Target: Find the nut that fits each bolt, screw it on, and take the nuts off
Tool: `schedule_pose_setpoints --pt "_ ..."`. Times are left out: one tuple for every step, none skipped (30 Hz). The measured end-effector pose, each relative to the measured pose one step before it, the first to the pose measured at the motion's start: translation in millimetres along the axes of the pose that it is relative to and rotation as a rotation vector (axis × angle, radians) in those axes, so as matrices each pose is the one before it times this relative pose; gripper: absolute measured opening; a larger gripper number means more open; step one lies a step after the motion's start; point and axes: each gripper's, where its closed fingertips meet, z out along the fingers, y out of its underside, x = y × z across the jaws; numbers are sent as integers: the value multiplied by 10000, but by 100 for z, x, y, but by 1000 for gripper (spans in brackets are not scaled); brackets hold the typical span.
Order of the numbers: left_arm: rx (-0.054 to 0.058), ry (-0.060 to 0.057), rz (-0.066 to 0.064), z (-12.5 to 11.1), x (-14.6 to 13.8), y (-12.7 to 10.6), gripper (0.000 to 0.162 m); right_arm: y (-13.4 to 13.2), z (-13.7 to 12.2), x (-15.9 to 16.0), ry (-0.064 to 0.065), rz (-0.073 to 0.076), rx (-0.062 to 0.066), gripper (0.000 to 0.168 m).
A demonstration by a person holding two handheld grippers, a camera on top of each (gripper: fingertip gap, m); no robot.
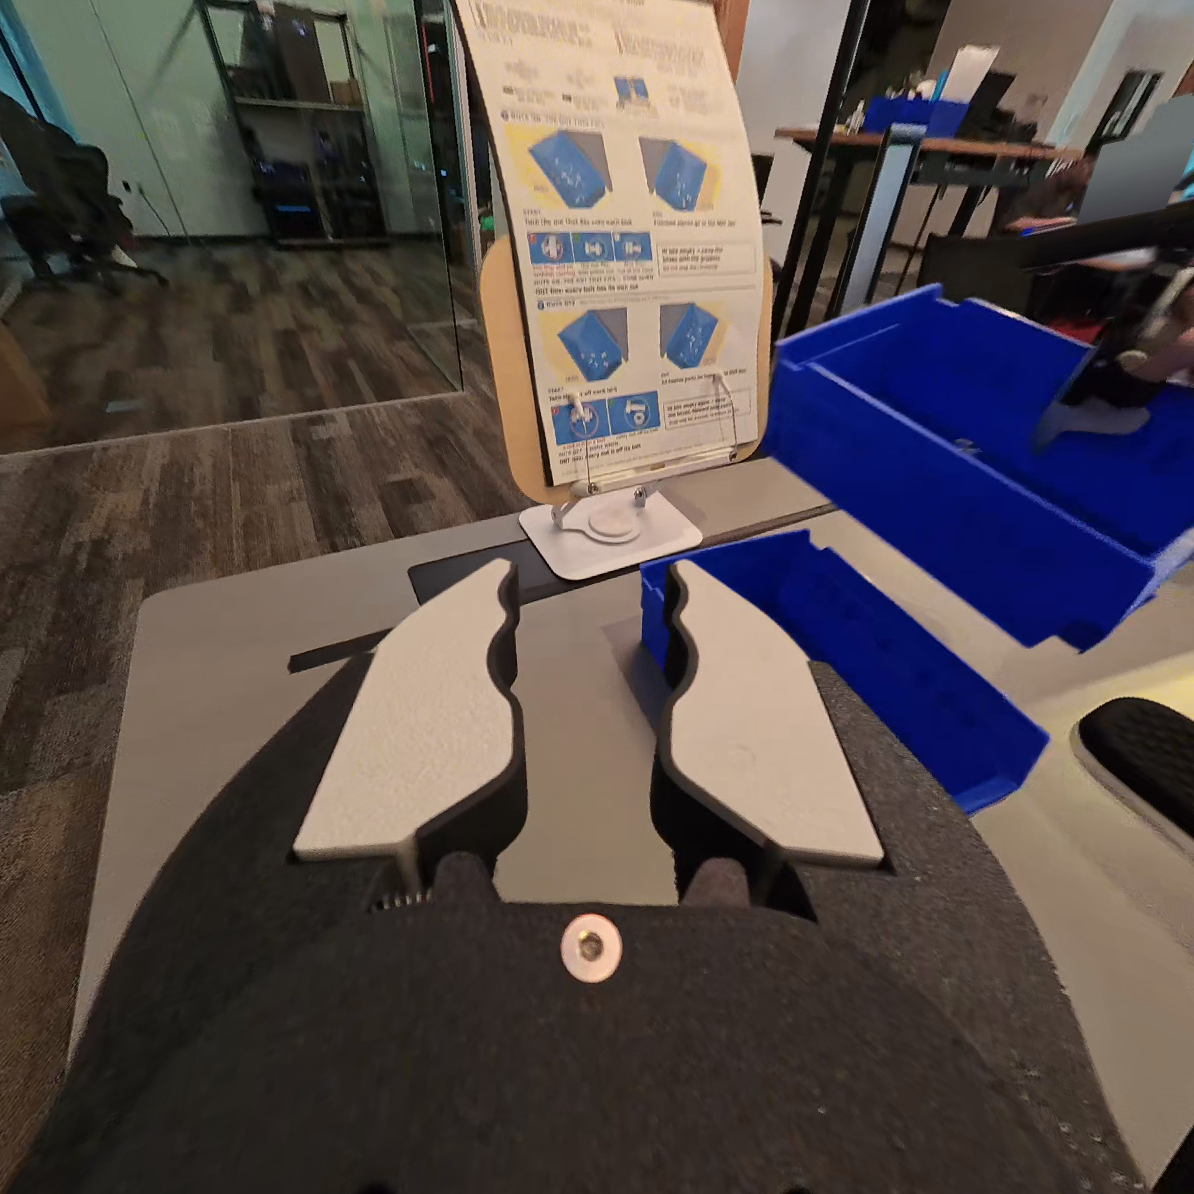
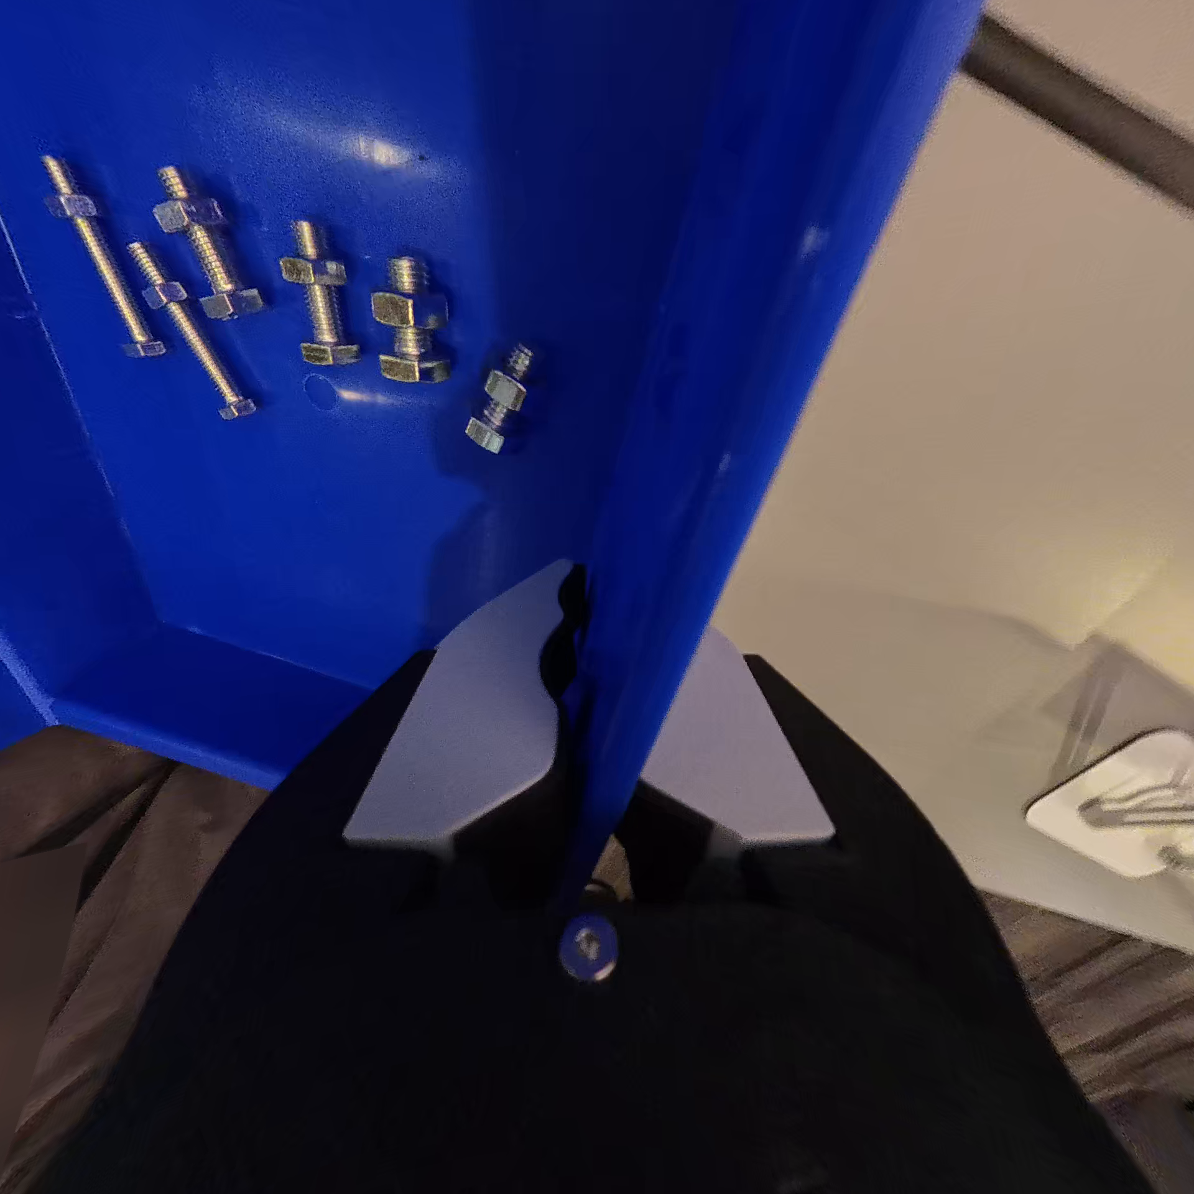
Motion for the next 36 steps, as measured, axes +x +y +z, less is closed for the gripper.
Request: schedule_pose_setpoints --pt "183 4 26 -520 102 -318 42 -1504 -422 -2483 -22 -443 73 5" --pt "221 -65 51 -535 71 -381 42 -1654 -200 -2603 -92 -474 70 5" --pt "172 -153 -8 -571 -17 -311 41 -1754 48 -2669 -161 -464 55 5" --pt "127 -207 -21 -654 -77 -269 41 -1822 295 -2679 -214 -438 17 5" --pt "172 -235 -17 -758 -86 -322 41 -1850 514 -2659 -266 -437 -7 5" --pt "203 -233 -60 -826 -81 -350 41 -1866 715 -2570 -277 -428 -36 5" --pt "157 -233 -110 -902 -72 -286 41 -1864 846 -2399 -252 -415 -47 5" --pt "91 -204 -103 -935 -25 -192 41 -1853 950 -2220 -229 -382 -40 5" --pt "64 -120 -17 -923 97 -130 42 -1815 1041 -1986 -183 -349 -47 6" --pt "114 -34 88 -866 231 -195 43 -1747 1116 -1765 -146 -322 -49 6" --pt "225 10 106 -771 299 -363 44 -1635 1171 -1578 -127 -265 -51 6" --pt "273 30 72 -650 322 -452 44 -1500 1222 -1402 -90 -239 -80 6" --pt "259 58 62 -472 351 -454 44 -1324 1249 -1251 -74 -250 -111 6" --pt "185 107 84 -275 416 -321 43 -1186 1283 -1071 -78 -205 -127 6" --pt "71 124 90 -80 396 -133 43 -1036 1315 -863 -53 -135 -136 6" --pt "-39 119 65 118 344 47 43 -878 1346 -671 -40 -90 -144 5" --pt "-138 150 51 272 341 220 44 -746 1370 -513 -40 -54 -141 5" --pt "-220 179 69 386 336 351 44 -624 1394 -363 -12 -23 -143 6" --pt "-239 151 77 442 236 385 45 -487 1374 -258 2 6 -143 6" --pt "-210 87 37 445 97 352 46 -390 1330 -184 8 13 -135 6" --pt "-207 58 -7 419 13 346 48 -307 1262 -75 32 48 -128 6" --pt "-207 65 -13 368 -20 336 49 -255 1142 2 33 91 -96 6" --pt "-156 62 -11 317 -34 265 50 -217 1010 64 32 107 -53 6" --pt "-106 50 -40 242 -59 179 50 -195 883 136 43 130 -20 6" --pt "-85 41 -41 183 -37 144 51 -166 720 175 29 156 14 6" --pt "-54 25 -8 135 -19 87 51 -148 604 180 12 178 35 6" --pt "-37 32 23 115 17 66 51 -92 479 208 12 187 24 6" --pt "-41 39 20 93 36 62 51 -52 361 183 12 167 30 6" --pt "-29 52 8 92 64 48 50 -45 291 204 29 184 48 6" --pt "-28 61 15 96 79 35 50 -11 247 208 68 175 40 6" --pt "-43 49 28 118 50 61 50 28 189 172 89 96 25 7" --pt "-30 -14 -8 131 -88 34 49 -44 105 181 140 -10 87 7" --pt "34 -31 -49 145 -143 -66 49 -169 37 206 155 12 185 7" --pt "37 13 -79 150 -131 -50 49 -218 30 88 30 153 249 7" --pt "-11 8 -88 136 -140 29 49 -98 56 -61 -142 267 183 10" --pt "-83 -31 -63 131 -186 147 49 -8 -66 -83 -211 262 92 11"
